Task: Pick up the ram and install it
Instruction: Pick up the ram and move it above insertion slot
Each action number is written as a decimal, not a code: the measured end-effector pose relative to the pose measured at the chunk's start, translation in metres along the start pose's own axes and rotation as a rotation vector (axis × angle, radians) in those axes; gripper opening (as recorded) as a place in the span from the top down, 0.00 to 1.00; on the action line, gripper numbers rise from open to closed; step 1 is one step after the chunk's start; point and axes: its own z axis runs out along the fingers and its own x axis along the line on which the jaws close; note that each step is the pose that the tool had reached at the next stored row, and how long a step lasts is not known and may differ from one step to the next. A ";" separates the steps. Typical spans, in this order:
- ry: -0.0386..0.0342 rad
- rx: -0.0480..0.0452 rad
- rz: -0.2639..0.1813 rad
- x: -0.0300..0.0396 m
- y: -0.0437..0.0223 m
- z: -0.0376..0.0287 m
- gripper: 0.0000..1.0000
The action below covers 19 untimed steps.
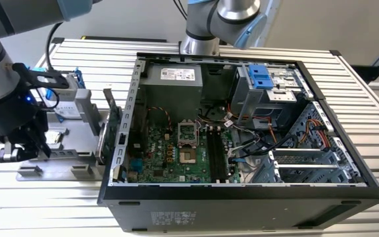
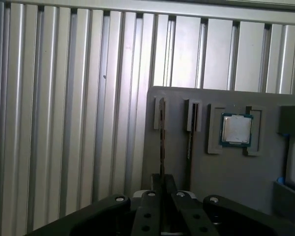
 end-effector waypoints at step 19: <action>-0.0005 0.0001 0.000 -0.0001 0.0005 -0.0170 1.00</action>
